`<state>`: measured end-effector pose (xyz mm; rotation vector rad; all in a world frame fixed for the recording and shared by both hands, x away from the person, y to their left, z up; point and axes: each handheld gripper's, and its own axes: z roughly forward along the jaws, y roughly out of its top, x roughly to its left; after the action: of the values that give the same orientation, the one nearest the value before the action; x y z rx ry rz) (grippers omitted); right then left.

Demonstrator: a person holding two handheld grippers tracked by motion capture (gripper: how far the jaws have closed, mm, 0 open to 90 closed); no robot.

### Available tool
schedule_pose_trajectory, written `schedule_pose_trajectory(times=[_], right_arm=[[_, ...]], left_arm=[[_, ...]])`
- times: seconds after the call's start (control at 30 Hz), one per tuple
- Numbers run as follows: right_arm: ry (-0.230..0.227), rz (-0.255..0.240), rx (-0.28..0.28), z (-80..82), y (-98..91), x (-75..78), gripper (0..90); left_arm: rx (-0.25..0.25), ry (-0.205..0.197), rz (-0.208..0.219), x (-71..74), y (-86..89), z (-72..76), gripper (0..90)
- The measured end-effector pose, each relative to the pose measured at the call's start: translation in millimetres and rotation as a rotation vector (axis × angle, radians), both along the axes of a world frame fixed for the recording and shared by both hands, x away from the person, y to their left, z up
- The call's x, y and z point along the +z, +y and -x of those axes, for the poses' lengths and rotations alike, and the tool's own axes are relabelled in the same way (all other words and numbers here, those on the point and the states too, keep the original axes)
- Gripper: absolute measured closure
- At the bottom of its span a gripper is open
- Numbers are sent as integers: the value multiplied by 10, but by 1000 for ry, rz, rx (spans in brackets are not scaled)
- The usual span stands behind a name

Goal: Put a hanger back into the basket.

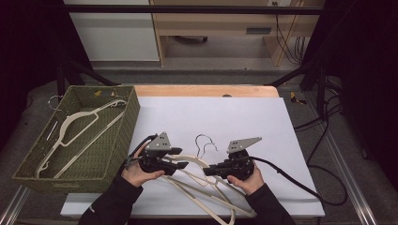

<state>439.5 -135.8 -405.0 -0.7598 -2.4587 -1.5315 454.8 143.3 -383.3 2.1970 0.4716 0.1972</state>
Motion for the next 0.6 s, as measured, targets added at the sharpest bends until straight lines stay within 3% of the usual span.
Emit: schedule_pose_trajectory(times=[0.13, 0.37, 0.4, 0.53, 0.6], right_arm=[[-1, 4, 12, -2, 8, -15, 867], [-6, 32, 10, -17, 23, -48, 853], [-24, 42, 1, -20, 18, -48, 845], [-67, 74, -37, -16, 7, -47, 785], [-104, 86, -70, -13, 12, -53, 758]], left_arm=[[-30, 13, -16, -12, -23, 5, 640], [-41, -4, -96, -17, -31, 43, 692], [-34, -2, -83, -26, -43, 62, 708], [-47, 10, -104, -24, -45, 96, 763], [-38, 34, -73, -41, -55, 122, 784]])
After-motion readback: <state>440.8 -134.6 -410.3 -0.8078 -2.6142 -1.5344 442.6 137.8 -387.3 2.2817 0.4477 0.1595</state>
